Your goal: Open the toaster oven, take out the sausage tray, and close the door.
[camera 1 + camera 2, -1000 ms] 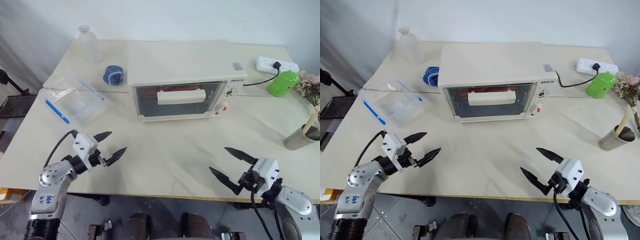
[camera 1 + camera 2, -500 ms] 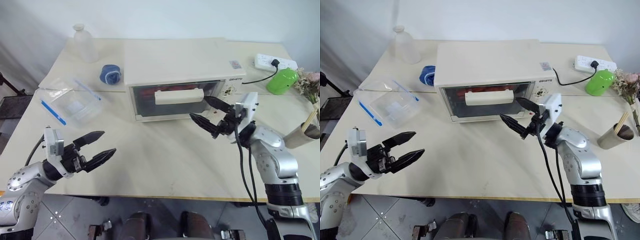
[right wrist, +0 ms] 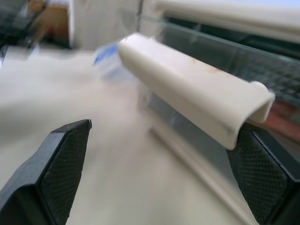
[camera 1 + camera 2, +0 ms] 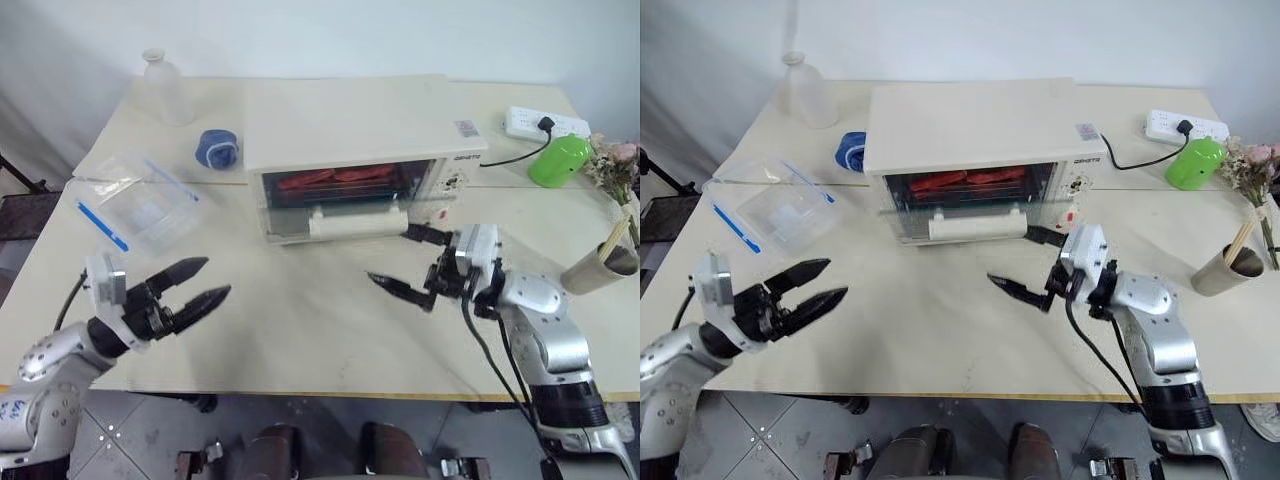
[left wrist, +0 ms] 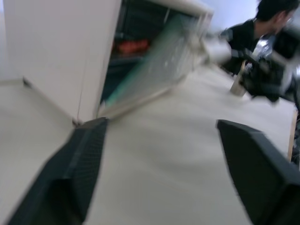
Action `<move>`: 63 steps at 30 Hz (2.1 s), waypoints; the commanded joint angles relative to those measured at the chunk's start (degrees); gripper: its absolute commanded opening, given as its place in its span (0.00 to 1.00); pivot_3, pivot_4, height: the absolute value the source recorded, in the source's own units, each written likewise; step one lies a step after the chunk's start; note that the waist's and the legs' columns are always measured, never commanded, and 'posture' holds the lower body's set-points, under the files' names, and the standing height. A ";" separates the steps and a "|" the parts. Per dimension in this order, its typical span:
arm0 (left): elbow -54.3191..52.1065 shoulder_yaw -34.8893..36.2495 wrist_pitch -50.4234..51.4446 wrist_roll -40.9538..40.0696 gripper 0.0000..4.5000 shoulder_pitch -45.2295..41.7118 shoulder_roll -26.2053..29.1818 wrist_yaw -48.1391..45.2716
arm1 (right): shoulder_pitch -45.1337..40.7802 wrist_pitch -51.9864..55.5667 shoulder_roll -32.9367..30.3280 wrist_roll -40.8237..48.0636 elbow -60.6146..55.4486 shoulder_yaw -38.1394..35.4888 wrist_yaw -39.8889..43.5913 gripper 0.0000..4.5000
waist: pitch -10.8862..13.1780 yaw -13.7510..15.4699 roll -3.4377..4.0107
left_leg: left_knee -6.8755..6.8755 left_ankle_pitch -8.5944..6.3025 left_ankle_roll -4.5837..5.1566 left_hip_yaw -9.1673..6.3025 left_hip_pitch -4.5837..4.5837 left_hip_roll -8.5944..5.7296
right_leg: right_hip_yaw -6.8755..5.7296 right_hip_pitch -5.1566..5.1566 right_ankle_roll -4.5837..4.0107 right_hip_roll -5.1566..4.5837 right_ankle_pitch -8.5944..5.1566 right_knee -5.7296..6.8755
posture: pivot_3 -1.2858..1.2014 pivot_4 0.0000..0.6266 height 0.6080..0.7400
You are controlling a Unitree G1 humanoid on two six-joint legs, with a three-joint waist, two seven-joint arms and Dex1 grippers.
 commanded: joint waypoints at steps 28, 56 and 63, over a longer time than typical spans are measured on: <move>21.46 -20.84 -15.96 21.39 0.01 -19.85 -9.11 -9.50 | 26.42 -15.67 -5.21 -9.35 0.58 -11.08 -8.94 1.00 | 0.05 1.57 -0.13 | 0.03 0.02 -0.06 0.21 0.05 0.09 | 0.10 0.02 0.02 0.13 0.01 -0.07 | 0.52 0.24 1.00; -0.41 -4.02 -17.70 12.93 0.73 8.68 -9.61 0.53 | -24.07 -9.75 10.60 -55.87 21.60 17.75 -44.71 1.00 | 0.02 -0.78 -0.20 | 0.15 -0.03 -0.38 0.39 0.06 0.61 | 0.78 -0.50 -0.20 0.58 -0.02 0.65 | 0.52 0.24 1.00; -6.62 -1.15 -15.94 10.95 1.00 12.20 -9.68 4.18 | -32.84 -8.13 13.71 -60.69 33.84 21.49 -51.49 1.00 | 0.02 -1.69 -0.21 | 0.09 -0.03 -0.40 0.48 -0.07 0.64 | 0.89 -0.69 -0.23 0.68 -0.03 0.62 | 0.52 0.24 1.00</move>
